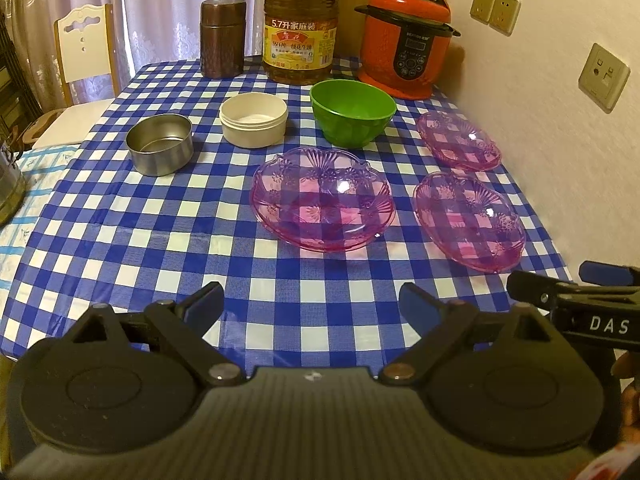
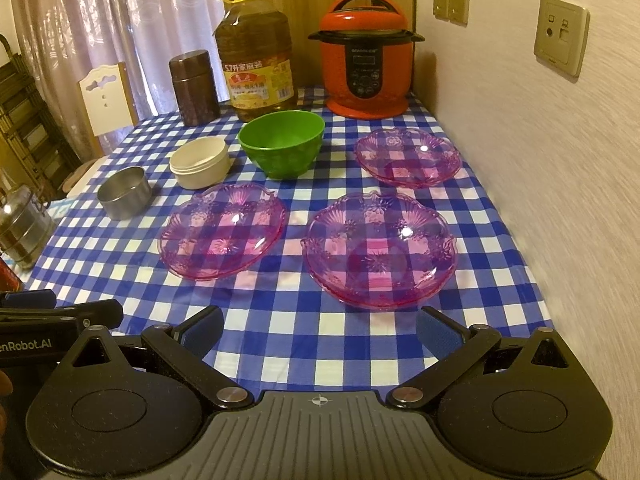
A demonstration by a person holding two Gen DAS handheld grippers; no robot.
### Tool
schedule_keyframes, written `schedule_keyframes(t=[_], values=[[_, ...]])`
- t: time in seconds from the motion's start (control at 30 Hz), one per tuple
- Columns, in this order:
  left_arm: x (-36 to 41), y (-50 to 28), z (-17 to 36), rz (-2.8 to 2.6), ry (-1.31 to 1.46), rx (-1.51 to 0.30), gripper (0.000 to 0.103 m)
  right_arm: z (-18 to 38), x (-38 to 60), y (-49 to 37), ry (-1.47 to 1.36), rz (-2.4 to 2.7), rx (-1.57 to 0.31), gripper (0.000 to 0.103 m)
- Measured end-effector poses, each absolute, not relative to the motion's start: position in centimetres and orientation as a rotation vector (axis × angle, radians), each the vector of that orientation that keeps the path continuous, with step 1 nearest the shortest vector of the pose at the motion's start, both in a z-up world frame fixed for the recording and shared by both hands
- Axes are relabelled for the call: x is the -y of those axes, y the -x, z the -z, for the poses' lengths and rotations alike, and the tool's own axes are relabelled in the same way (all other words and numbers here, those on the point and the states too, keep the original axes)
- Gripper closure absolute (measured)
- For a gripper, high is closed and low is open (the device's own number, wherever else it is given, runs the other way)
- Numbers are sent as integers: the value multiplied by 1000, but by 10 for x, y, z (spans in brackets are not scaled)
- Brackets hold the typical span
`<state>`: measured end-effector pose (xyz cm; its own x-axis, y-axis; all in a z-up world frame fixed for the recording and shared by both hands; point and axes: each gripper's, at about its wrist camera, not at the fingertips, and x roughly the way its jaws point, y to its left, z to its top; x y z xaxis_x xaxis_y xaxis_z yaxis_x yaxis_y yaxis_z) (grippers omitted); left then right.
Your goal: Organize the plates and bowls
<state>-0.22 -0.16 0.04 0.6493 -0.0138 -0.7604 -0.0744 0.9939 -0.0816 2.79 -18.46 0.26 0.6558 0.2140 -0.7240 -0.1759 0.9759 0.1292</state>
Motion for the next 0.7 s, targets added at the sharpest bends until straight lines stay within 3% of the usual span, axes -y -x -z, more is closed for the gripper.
schedule_keyframes(t=[0.7], values=[[6,1,-1,-33,112,-865,10,-2,187,-32,-48,-211,-830,1]])
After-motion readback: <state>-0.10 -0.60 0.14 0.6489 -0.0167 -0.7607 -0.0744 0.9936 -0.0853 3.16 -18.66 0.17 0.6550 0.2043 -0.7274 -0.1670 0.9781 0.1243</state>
